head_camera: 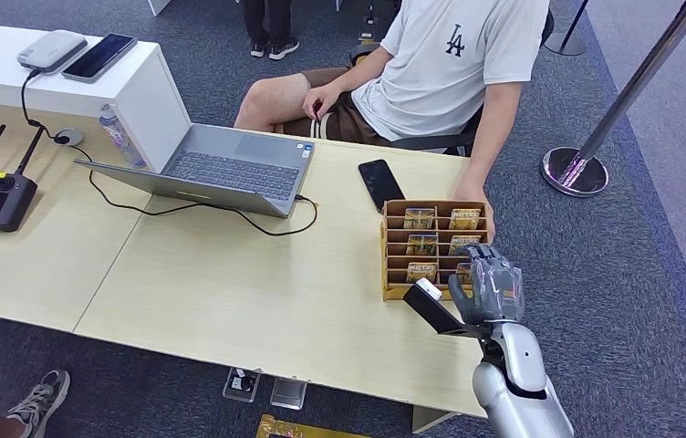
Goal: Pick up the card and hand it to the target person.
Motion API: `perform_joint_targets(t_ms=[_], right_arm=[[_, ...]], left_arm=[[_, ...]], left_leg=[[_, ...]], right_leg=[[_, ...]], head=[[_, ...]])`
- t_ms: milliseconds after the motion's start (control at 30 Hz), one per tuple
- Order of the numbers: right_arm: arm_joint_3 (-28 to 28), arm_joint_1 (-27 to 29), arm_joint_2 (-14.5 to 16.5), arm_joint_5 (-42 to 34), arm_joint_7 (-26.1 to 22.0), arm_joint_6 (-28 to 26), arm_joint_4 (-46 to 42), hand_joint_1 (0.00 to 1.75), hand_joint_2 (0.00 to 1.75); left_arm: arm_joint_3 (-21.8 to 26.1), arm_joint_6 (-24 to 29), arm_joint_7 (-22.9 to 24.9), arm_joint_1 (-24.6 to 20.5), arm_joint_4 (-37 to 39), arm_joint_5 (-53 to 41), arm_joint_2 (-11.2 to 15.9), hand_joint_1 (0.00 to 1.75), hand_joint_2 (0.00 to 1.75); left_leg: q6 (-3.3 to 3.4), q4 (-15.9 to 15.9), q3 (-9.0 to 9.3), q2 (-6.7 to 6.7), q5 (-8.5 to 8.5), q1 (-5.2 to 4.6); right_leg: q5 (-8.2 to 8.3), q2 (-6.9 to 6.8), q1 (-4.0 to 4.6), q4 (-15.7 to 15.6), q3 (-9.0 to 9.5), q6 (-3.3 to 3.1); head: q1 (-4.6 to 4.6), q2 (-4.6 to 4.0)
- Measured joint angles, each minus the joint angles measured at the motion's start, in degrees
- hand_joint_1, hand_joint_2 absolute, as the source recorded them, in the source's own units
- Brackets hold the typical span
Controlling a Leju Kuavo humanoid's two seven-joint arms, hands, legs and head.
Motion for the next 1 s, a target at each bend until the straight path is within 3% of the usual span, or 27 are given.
perform_joint_targets(t_ms=[567,1000], right_arm=[[-0.08,-2.33,-0.46,1.06,1.07,-0.32,4.50,0.72,1.75],[-0.30,-4.39,-0.44,1.24,0.91,-1.10,8.15,0.90,1.75]], left_arm=[[0.02,-0.08,0.00,0.00,0.00,-0.07,-0.01,0.00,0.00],[0.07,-0.17,-0.09,-0.01,0.00,-0.40,0.00,0.00,0.00]], left_leg=[[0.00,0.00,0.00,0.00,0.00,0.00],[0.00,0.00,0.01,0.00,0.00,0.00]], right_leg=[[0.00,0.00,0.00,0.00,0.00,0.00],[0.00,0.00,0.00,0.00,0.00,0.00]], head=[[0.00,0.00],[-0.01,0.00]])
